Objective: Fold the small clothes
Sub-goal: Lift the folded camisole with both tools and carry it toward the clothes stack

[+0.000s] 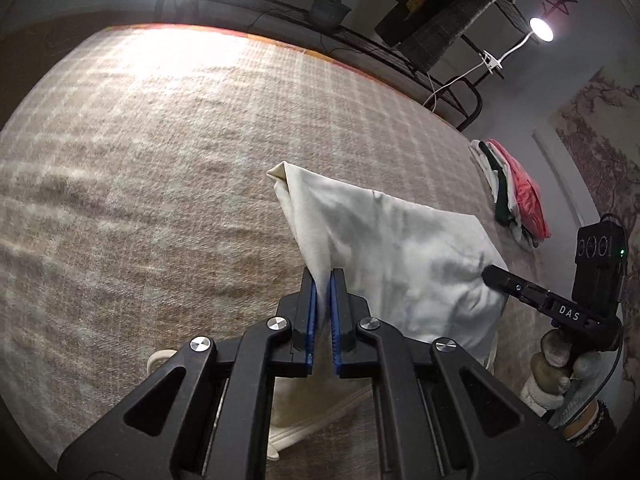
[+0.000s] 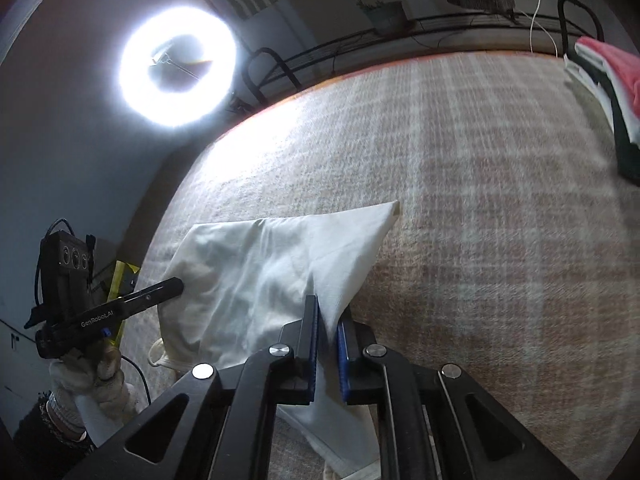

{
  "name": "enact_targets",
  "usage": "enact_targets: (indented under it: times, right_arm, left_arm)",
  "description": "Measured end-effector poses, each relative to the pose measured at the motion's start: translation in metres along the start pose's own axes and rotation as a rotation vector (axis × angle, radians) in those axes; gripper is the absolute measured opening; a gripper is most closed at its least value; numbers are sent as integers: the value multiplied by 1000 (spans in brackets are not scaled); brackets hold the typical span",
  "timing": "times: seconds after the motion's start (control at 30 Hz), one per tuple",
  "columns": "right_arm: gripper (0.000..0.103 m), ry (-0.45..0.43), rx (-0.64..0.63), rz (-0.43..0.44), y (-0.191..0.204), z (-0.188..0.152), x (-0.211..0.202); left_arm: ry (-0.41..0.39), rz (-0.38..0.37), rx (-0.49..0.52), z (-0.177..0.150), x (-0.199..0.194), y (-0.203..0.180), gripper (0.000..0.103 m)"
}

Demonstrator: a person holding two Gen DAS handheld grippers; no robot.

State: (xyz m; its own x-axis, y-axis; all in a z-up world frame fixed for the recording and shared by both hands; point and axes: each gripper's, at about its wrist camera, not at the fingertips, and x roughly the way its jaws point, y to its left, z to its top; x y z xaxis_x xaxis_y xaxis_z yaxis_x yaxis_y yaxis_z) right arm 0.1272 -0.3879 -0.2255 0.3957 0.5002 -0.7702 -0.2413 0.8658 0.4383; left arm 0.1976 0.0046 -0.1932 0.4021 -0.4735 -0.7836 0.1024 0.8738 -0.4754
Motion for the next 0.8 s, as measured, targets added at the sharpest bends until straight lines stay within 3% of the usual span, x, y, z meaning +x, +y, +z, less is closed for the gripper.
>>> enact_targets:
  times: [0.4, 0.8]
  right_arm:
    - [5, -94, 3, -73, -38, 6, -71]
    - [5, -213, 44, -165, -115, 29, -157]
  left_arm:
    - [-27, -80, 134, 20, 9, -85, 4]
    - [-34, -180, 238, 55, 72, -213, 4]
